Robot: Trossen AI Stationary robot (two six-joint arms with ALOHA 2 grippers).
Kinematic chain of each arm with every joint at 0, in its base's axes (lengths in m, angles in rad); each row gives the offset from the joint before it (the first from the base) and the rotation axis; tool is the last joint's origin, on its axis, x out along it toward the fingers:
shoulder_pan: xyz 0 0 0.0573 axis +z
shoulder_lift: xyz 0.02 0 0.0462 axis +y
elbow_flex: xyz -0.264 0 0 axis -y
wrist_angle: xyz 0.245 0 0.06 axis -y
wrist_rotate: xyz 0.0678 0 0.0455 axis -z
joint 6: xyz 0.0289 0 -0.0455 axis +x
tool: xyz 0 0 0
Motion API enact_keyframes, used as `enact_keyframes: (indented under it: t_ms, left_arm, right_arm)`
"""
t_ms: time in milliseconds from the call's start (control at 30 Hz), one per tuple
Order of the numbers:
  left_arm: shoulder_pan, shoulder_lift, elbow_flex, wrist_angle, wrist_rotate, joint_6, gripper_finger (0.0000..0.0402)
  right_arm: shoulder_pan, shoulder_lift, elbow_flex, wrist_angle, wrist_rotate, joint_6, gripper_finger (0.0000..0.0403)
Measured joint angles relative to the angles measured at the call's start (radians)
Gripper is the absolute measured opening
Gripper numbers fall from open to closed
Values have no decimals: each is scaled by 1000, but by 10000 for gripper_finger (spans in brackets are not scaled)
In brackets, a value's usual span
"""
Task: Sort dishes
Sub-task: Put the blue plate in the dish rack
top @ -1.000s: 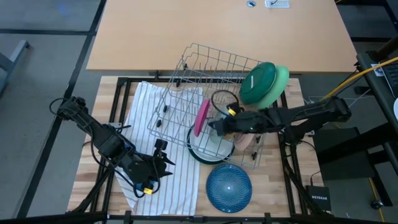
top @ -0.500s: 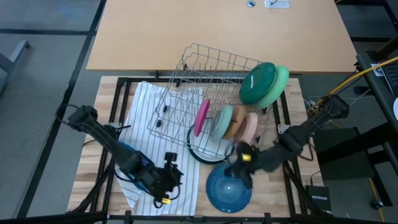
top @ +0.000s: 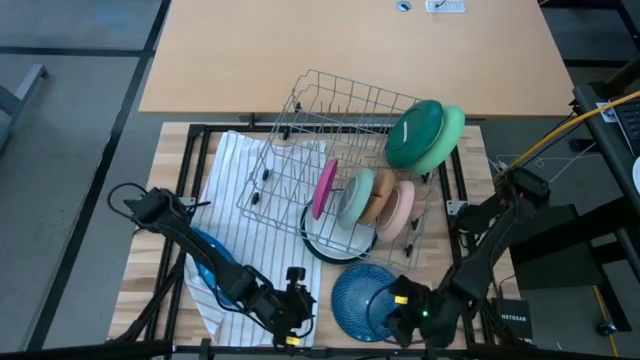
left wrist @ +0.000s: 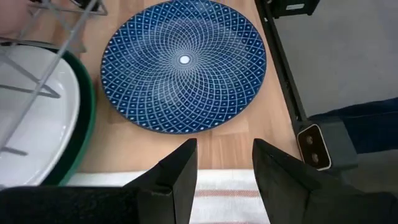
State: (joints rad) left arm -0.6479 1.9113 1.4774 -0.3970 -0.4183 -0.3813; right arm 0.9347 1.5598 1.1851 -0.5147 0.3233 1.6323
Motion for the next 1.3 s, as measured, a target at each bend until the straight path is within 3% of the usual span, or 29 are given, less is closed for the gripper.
enact_keyframes:
  t_ms: [200,367,633,867,1067,1300]
  left_arm:
    - [2,38,0,40,2,5,143]
    - [8,83,0,88,8,19,143]
    - [20,136,0,102,17,44,143]
    - [23,142,0,102,26,40,143]
    - [23,142,0,90,26,41,143]
    - [23,142,0,85,26,44,143]
  right_arm:
    - [75,72,0,-152,-53,369,111]
    - [125,99,0,-254,-53,522,111]
    - [133,175,-1,-288,-37,562,111]
    - [133,230,-2,-311,-111,568,111]
    - [132,250,-2,-301,-30,592,111]
    - [133,251,-55,-261,-27,639,111]
